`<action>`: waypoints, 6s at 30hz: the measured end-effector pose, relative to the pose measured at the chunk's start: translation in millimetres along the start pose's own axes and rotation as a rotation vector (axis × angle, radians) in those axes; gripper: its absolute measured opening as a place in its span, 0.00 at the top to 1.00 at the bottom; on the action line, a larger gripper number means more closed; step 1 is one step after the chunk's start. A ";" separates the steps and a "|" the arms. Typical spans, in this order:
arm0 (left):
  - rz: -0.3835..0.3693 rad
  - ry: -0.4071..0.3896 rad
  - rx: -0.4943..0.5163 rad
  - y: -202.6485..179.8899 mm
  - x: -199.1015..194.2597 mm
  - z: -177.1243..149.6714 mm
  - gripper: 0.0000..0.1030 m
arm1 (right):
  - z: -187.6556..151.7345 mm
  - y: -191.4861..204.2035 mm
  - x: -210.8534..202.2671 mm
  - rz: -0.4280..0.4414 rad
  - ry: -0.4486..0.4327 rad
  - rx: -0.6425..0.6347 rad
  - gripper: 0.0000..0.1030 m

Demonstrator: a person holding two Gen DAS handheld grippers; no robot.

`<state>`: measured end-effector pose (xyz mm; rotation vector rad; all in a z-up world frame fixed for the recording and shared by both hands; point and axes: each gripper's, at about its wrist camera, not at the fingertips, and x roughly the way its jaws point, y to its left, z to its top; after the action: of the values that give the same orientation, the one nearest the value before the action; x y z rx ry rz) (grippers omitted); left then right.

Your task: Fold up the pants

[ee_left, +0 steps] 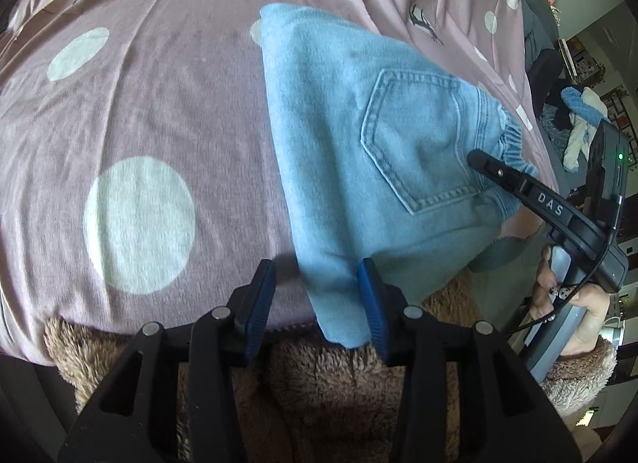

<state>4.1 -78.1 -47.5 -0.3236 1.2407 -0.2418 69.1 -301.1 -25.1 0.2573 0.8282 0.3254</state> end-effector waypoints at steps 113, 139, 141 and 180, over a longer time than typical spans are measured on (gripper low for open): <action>-0.018 -0.127 -0.038 -6.1 -1.7 56.6 0.74 | 1.1 15.8 -24.7 -0.005 -0.007 -0.144 0.47; -0.127 -0.174 -0.039 -16.8 -21.1 59.4 0.86 | -0.5 -20.7 -23.4 0.242 0.010 0.042 0.68; -0.060 -0.239 0.016 -25.8 -38.3 63.7 0.85 | 5.8 -11.4 -32.2 0.239 -0.024 0.014 0.69; 0.223 -0.443 0.031 3.8 -117.3 53.9 0.01 | 43.6 95.9 -42.2 -0.051 -0.136 -0.236 0.22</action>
<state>19.3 -27.3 70.3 -0.1952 0.8245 0.0061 57.9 -233.1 65.1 0.0375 0.6547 0.3509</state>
